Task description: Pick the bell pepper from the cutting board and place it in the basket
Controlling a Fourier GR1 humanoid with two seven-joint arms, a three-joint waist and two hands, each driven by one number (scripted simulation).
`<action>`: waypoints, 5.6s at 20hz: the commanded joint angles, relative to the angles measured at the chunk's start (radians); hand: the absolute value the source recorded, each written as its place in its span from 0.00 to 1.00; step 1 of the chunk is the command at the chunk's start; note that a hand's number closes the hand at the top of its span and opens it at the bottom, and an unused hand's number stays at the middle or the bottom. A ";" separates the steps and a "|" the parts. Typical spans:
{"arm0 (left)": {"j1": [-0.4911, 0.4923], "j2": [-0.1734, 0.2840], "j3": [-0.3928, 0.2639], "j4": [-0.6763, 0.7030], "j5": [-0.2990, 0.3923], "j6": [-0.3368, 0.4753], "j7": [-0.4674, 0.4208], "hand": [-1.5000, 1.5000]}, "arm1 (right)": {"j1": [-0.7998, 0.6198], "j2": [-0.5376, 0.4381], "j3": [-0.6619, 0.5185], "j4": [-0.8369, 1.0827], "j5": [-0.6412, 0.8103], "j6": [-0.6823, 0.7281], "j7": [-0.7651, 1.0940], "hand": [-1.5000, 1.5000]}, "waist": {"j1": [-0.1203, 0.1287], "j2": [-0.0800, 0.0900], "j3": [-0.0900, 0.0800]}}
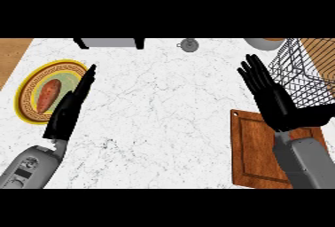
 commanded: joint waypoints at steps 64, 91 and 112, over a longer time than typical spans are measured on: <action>0.090 -0.046 0.366 0.163 0.216 -0.248 0.053 0.50 | 0.388 -0.302 -0.323 -0.591 0.948 0.444 0.348 0.00 | 0.002 -0.001 0.009; 0.095 -0.166 0.434 0.103 0.073 -0.284 0.100 0.50 | 0.306 -0.176 -0.294 -0.093 1.235 0.277 0.019 0.00 | 0.002 -0.004 0.008; 0.100 -0.213 0.481 0.054 0.023 -0.308 0.161 0.50 | 0.293 -0.096 -0.272 0.053 1.407 0.177 -0.053 0.00 | 0.006 -0.004 0.008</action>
